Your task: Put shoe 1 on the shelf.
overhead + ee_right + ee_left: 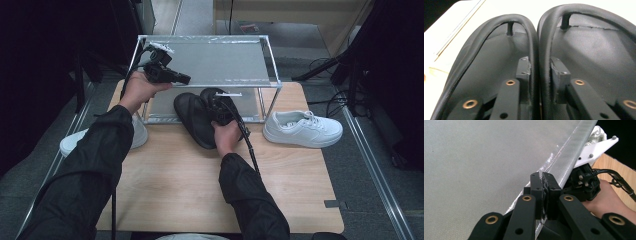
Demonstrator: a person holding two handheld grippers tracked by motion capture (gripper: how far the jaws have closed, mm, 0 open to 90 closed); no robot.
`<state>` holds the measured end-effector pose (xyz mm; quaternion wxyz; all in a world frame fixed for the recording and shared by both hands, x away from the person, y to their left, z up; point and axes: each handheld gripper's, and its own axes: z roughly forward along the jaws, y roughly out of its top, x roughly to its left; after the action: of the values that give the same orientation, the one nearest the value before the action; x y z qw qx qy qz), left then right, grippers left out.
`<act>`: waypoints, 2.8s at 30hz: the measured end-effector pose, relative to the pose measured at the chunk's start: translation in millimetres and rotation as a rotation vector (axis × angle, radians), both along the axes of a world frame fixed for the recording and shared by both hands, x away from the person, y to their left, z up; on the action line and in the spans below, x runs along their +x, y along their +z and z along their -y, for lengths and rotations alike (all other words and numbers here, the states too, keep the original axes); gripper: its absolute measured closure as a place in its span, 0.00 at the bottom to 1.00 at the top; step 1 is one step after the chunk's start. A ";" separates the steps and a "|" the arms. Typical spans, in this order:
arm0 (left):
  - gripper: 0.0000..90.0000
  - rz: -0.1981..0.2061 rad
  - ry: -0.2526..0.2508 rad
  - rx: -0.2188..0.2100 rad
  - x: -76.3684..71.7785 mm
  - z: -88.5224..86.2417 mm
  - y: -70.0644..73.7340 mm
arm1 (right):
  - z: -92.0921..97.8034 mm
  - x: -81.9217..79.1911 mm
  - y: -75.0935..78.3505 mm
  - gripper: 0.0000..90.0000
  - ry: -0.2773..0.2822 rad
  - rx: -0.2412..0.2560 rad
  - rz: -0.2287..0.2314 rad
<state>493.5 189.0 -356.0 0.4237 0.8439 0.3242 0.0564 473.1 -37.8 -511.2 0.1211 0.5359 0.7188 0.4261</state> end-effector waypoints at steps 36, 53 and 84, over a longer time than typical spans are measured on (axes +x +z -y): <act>0.98 -0.003 0.029 0.000 0.2 0.8 -1.8 | 56.4 -96.0 38.4 1.00 0.245 -0.015 0.116; 0.98 -0.008 0.036 -0.008 0.2 0.5 -2.7 | 48.2 -137.8 -2.0 1.00 0.414 -0.128 0.048; 0.98 -0.007 0.047 -0.006 -0.9 1.3 -2.5 | 46.7 -133.3 -11.3 1.00 0.396 -0.159 0.003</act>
<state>492.6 187.7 -358.5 0.4235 0.8350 0.3456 0.0624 339.8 -84.5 -522.5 0.0779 0.3721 0.8412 0.3845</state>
